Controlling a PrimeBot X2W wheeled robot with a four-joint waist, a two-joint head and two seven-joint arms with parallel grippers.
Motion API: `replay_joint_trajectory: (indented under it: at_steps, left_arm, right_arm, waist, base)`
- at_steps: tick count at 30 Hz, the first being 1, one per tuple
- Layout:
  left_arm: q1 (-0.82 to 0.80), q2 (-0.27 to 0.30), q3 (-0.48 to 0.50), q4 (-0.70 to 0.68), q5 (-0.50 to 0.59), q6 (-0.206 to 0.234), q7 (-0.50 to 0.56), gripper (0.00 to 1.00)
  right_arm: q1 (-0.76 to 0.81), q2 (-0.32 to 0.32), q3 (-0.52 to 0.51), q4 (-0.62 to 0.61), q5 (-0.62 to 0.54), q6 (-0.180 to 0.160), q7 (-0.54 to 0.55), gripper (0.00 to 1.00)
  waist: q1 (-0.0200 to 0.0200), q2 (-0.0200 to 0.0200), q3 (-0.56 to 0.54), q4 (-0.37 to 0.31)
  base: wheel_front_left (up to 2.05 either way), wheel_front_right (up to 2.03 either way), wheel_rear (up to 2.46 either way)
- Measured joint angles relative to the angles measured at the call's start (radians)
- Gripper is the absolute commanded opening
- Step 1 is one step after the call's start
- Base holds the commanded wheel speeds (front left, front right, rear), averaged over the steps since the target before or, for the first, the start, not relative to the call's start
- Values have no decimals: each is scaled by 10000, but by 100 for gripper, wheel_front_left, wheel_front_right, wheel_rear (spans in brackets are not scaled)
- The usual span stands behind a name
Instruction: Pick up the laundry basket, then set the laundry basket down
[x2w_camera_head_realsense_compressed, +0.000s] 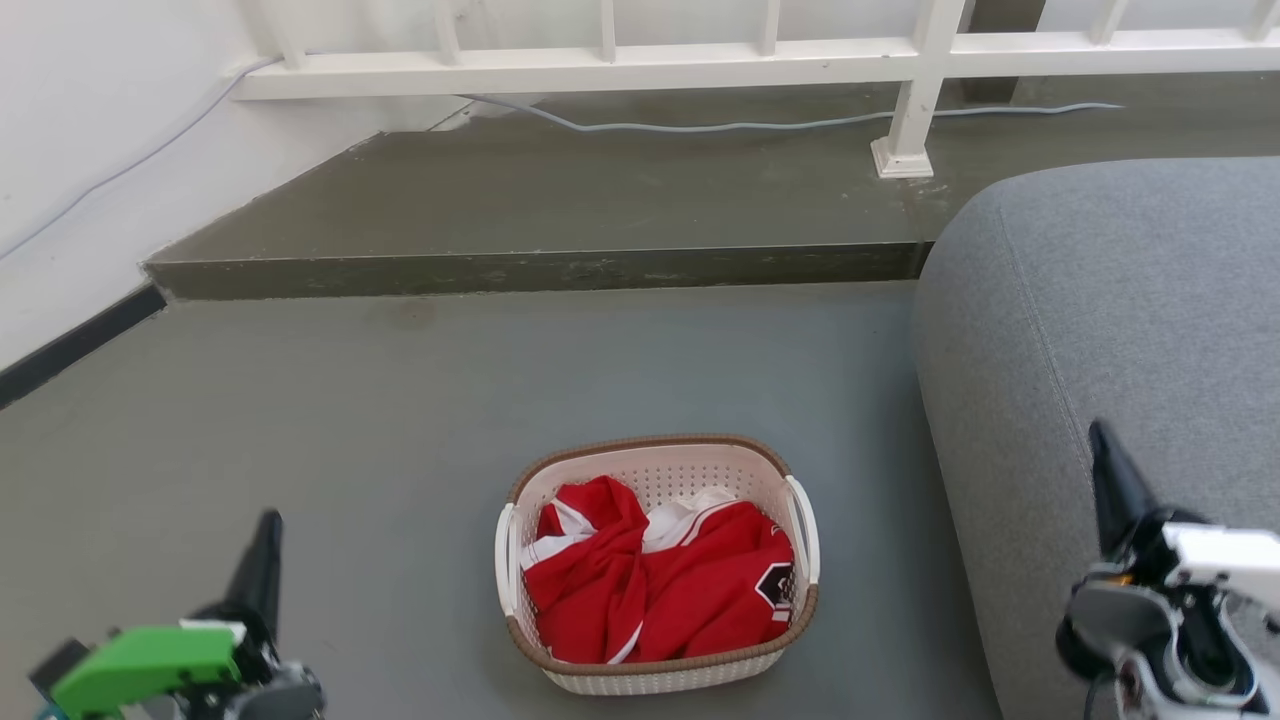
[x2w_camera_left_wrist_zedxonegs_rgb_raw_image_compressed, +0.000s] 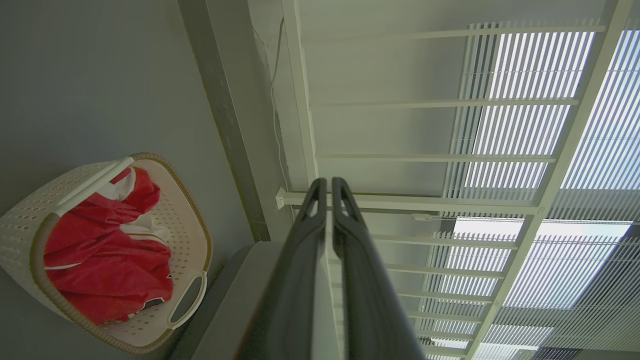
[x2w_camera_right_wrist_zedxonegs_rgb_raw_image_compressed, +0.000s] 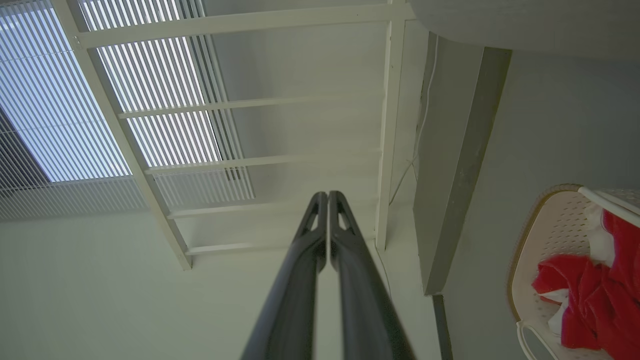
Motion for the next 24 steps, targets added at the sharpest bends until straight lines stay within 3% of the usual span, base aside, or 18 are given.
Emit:
replay_joint_trajectory:
  at_steps: [12, 24]
  left_arm:
    - [527, -297, -249, 477, 128, 10, -199, 100]
    - [523, -291, -575, 178, 1319, 29, -548, 100]
  right_arm:
    - [616, 282, 153, 520, -209, -29, -203, 100]
    - [610, 280, 228, 127, -1662, -125, -546, 100]
  waist:
    - [0, 0, 1, -1]
    - [1, 0, 8, -14]
  base:
    - [0, 0, 0]
    - [0, 0, 0]
